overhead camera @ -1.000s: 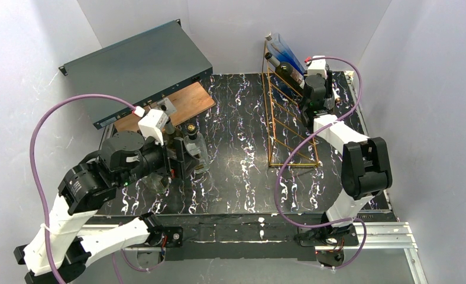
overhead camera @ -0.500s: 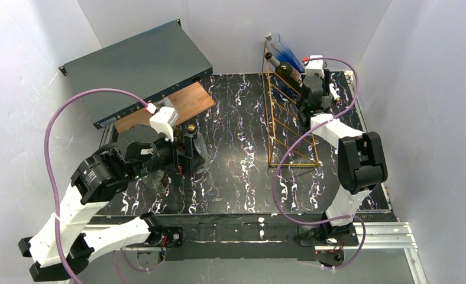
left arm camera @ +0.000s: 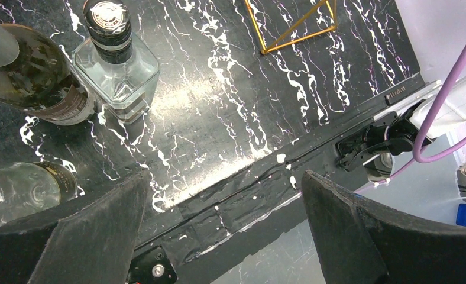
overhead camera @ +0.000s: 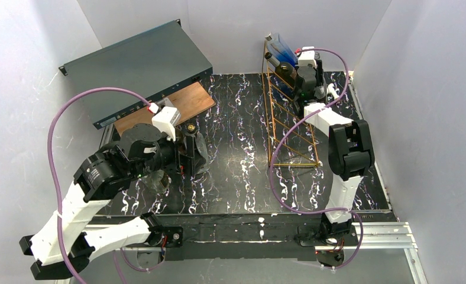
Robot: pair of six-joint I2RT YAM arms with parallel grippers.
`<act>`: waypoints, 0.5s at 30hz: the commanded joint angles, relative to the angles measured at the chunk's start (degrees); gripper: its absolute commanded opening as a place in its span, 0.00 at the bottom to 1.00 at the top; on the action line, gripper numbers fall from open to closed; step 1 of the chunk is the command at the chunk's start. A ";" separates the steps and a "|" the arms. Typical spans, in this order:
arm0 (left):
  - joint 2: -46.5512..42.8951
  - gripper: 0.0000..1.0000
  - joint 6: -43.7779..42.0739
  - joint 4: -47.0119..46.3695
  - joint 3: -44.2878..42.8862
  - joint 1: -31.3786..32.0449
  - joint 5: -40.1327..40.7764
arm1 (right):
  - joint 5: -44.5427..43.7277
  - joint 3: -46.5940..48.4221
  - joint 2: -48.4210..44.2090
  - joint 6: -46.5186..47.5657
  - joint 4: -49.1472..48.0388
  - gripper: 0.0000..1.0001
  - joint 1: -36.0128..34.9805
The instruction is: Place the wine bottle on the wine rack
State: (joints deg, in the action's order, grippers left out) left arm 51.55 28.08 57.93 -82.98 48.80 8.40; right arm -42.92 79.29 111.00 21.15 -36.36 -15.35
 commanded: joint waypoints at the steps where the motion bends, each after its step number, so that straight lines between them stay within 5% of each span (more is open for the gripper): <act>1: 0.39 0.99 -0.91 1.10 -1.29 -0.32 1.00 | -0.34 7.04 -1.95 1.71 -9.55 0.01 -0.74; 15: 0.35 0.99 -0.83 0.63 -1.11 -0.35 1.07 | 0.27 13.36 0.09 1.92 -6.09 0.01 -1.51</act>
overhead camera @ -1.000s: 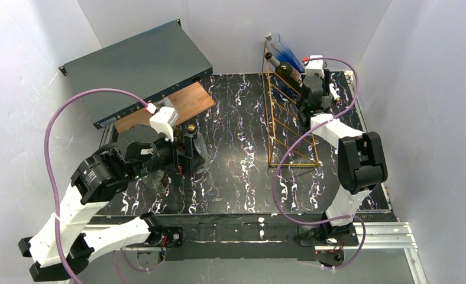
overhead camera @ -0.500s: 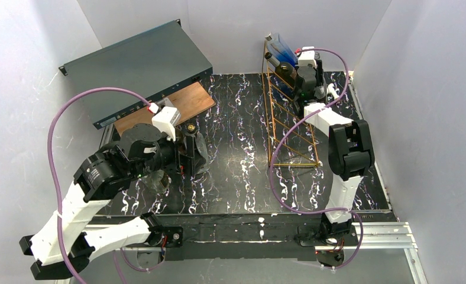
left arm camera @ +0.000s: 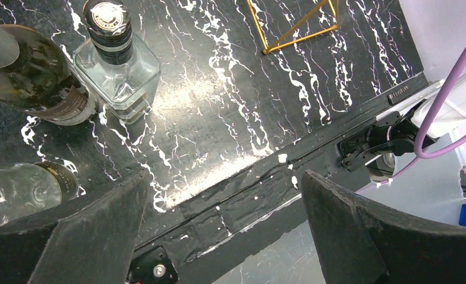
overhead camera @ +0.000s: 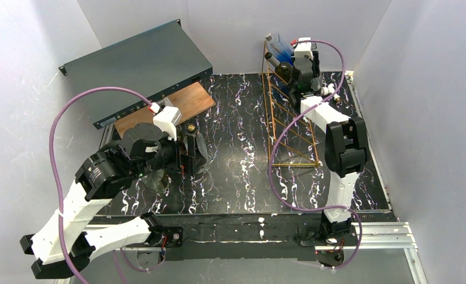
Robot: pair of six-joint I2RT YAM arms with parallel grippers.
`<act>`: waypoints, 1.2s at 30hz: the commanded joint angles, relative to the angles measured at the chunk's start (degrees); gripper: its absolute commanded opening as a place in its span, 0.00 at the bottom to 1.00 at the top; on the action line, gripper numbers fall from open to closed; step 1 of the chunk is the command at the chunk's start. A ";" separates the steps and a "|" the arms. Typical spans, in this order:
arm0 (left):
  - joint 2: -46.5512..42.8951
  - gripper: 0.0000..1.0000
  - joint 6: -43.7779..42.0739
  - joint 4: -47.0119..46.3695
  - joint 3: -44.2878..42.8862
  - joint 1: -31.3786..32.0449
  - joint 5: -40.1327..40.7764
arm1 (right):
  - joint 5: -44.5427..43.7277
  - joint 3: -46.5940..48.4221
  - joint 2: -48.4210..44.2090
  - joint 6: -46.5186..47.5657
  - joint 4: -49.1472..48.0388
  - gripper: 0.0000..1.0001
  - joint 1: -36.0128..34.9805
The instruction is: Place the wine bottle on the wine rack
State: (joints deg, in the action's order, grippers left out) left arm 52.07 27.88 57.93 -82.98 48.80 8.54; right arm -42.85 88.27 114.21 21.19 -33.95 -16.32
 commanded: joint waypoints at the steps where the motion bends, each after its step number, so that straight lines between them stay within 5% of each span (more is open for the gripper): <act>1: -0.14 0.99 -0.63 0.61 -1.19 -0.37 0.77 | 0.52 4.04 -3.22 1.72 -8.45 0.01 -0.56; 36: -2.04 0.99 0.64 -0.17 0.53 -0.32 0.74 | 15.93 -2.03 -3.22 7.83 -1.90 0.01 -1.88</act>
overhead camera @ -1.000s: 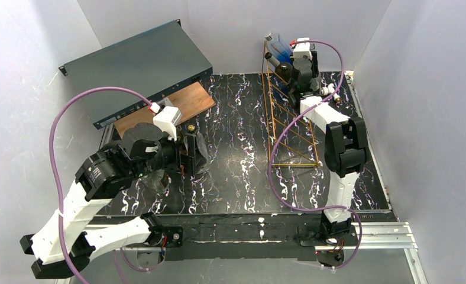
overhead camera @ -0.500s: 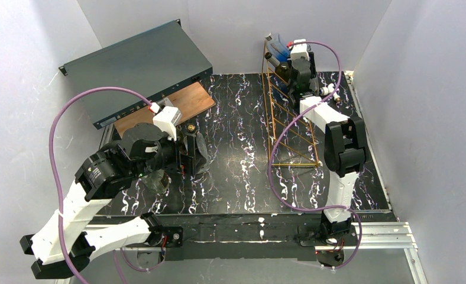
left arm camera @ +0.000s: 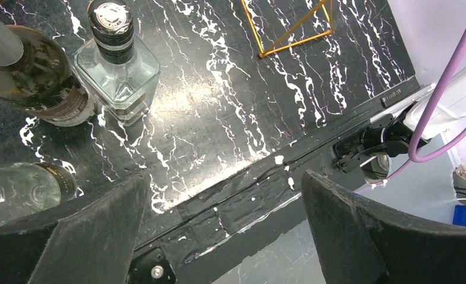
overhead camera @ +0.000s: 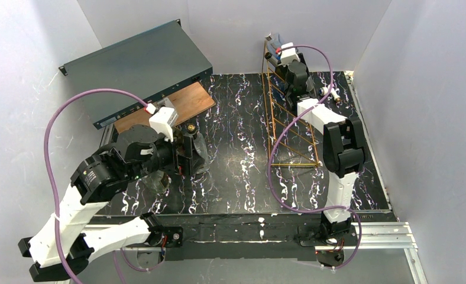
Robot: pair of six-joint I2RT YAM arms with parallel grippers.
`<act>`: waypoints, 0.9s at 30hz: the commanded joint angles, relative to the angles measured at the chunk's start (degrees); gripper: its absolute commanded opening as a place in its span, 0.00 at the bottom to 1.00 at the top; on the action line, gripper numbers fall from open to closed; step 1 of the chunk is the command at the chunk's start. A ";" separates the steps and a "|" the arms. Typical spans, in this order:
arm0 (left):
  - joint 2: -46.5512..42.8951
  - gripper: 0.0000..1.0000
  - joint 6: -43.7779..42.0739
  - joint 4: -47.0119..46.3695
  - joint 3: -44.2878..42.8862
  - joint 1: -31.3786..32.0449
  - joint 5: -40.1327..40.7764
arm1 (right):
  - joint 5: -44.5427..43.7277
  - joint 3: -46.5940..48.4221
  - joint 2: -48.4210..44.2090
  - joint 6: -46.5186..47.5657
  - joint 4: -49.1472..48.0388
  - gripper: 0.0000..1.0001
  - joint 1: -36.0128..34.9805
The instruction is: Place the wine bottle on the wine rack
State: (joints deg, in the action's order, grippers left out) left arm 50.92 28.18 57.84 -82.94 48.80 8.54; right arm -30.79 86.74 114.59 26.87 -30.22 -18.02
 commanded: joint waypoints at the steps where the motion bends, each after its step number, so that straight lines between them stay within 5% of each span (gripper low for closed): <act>1: -0.98 0.99 0.37 -0.02 0.54 -0.34 0.76 | 4.66 -0.90 -3.91 1.95 -5.42 0.01 -0.17; 15: -1.87 0.99 0.82 -0.07 1.22 -0.37 0.87 | 6.55 -3.69 -4.71 3.99 -4.63 0.01 -0.17; 27: -2.53 0.99 1.25 -0.07 1.67 -0.36 0.87 | 11.57 -3.75 -5.62 4.31 0.80 0.15 -0.19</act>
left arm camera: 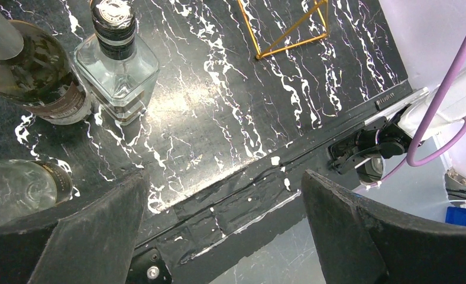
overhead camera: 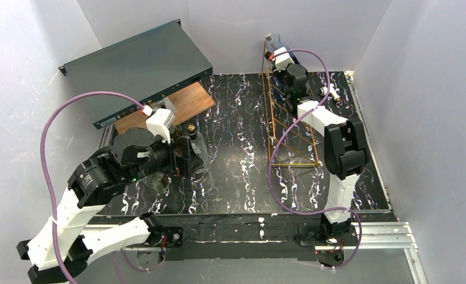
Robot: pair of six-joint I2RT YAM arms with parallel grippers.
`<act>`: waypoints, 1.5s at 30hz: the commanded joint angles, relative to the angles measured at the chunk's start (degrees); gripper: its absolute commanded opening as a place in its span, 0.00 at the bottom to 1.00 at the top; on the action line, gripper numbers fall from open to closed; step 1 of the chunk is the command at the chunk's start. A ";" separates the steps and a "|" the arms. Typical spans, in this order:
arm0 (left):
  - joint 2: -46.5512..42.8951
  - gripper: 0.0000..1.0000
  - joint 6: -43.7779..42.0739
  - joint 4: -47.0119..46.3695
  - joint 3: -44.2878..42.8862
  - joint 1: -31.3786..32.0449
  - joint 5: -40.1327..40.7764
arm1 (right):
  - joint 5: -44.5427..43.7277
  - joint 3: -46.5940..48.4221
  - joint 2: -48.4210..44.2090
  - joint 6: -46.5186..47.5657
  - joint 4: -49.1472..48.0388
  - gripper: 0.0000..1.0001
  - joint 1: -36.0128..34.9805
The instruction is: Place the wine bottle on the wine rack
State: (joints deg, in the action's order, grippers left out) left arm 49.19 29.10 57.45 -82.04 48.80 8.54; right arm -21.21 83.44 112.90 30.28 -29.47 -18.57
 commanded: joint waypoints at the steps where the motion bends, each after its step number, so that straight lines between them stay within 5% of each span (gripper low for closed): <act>1: -0.84 0.99 0.34 0.33 0.79 -0.32 0.87 | 2.62 -0.62 -4.14 1.14 0.22 0.16 0.37; 45: -3.10 0.99 1.50 -0.41 2.14 -0.36 0.39 | 16.04 8.51 -2.77 -1.25 23.07 0.70 0.94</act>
State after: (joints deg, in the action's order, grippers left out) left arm 46.54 30.68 57.06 -79.94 48.80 8.54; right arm -5.85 88.53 110.30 29.93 -7.07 -18.00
